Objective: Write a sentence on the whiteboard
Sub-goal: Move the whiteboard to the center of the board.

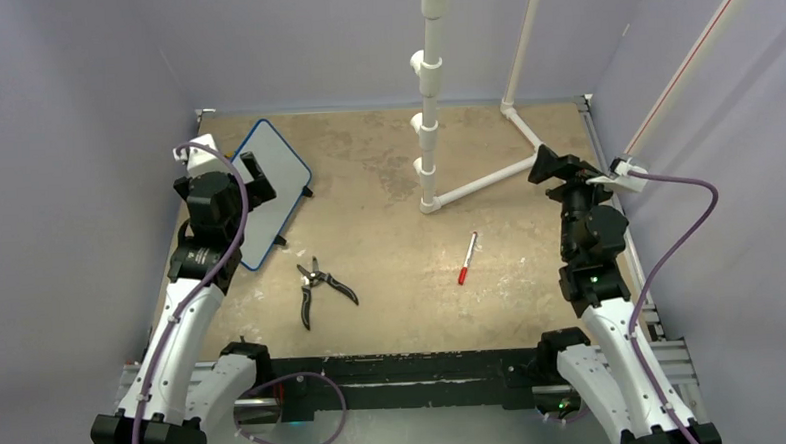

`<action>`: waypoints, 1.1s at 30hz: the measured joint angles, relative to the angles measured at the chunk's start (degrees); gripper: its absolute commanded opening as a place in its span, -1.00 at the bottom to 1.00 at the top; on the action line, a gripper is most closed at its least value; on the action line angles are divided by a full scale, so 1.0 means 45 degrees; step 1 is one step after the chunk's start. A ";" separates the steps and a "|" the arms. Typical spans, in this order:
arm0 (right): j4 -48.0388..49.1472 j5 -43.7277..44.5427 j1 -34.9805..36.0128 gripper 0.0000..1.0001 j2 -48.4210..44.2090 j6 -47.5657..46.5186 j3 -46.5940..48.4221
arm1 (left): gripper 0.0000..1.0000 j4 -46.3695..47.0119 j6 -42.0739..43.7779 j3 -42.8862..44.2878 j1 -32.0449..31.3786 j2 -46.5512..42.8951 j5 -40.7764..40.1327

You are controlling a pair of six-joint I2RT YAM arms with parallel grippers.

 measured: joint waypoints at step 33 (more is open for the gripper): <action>-0.0967 -0.5649 0.0010 0.97 0.2579 -0.0733 0.0180 | 0.23 0.0243 -0.4464 -0.3657 -0.3235 0.2497 -0.1098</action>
